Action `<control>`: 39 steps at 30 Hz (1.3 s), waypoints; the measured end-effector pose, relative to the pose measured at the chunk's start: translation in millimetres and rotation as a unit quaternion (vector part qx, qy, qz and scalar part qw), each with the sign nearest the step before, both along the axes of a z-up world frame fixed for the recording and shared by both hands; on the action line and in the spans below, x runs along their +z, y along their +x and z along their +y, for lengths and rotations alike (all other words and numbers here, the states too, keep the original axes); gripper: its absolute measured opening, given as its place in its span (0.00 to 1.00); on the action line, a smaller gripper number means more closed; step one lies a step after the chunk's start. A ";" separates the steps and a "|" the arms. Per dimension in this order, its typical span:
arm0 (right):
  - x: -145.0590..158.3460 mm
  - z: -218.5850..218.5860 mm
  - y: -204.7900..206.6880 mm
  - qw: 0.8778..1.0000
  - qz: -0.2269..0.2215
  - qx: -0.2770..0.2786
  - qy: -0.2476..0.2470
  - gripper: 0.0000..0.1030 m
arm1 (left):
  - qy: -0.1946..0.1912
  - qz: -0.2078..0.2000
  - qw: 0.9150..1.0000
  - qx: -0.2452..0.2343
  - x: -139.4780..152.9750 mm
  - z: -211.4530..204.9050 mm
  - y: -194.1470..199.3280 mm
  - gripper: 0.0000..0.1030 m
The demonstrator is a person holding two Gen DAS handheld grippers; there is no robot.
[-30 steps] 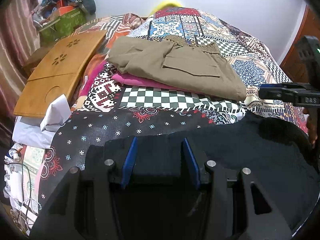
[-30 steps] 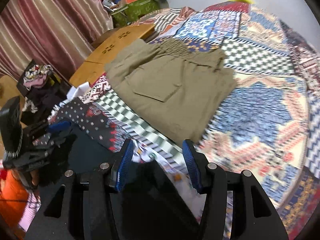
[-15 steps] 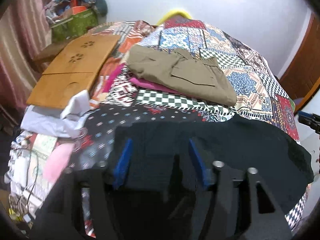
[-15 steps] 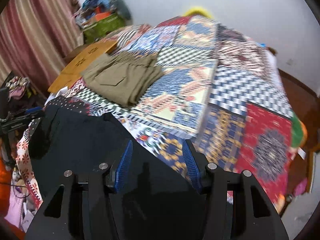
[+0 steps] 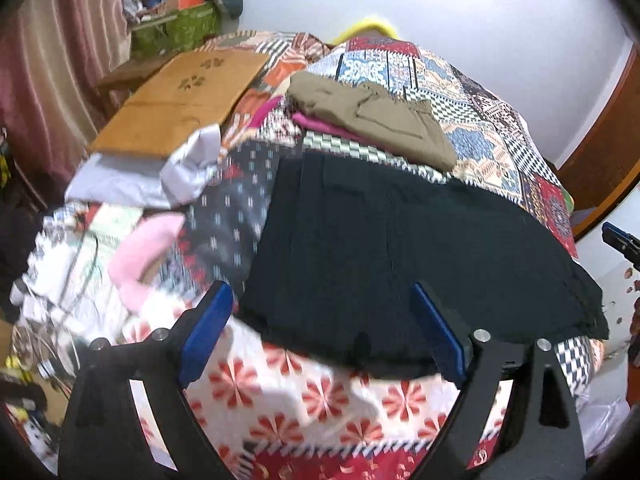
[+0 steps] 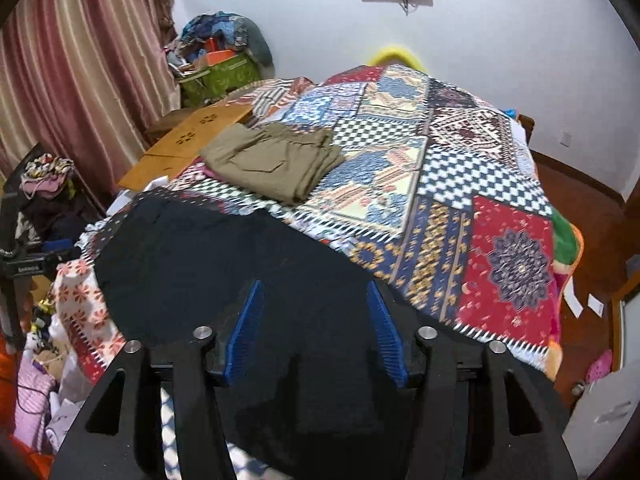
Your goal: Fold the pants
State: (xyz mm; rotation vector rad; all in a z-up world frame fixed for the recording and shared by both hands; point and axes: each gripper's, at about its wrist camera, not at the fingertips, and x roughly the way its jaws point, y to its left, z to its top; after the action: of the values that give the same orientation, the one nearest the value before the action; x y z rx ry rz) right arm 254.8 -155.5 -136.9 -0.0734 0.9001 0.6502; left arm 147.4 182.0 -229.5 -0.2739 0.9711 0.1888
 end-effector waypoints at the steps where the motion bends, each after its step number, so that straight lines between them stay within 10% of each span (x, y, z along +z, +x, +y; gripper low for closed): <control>1: -2.2 2.3 -6.7 1.000 0.002 0.003 0.006 0.55 | -0.006 0.003 1.000 0.005 -5.5 -1.0 -5.0 0.88; 10: -36.5 33.9 -31.3 0.998 0.008 0.021 -0.051 0.55 | -0.087 0.033 0.995 0.044 -58.0 -2.4 -24.5 0.88; 19: -65.2 21.1 -34.9 0.996 0.064 0.003 -0.054 0.55 | -0.042 0.009 0.999 0.021 -28.8 -29.9 -4.9 0.88; 27: -22.4 -92.7 -67.1 0.992 0.002 -0.125 -0.027 0.68 | -0.011 -0.031 0.995 -0.092 17.7 -113.8 46.8 0.88; 39: -59.8 -233.9 -146.1 0.955 0.085 -0.281 0.030 0.68 | 0.000 -0.044 0.954 -0.296 26.8 -335.3 123.9 0.88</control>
State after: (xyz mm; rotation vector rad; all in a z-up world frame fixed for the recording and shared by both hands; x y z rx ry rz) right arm 108.7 -389.4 -196.7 0.2910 1.0088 0.1511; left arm 271.3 -153.3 -202.7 0.0179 0.9247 -0.3711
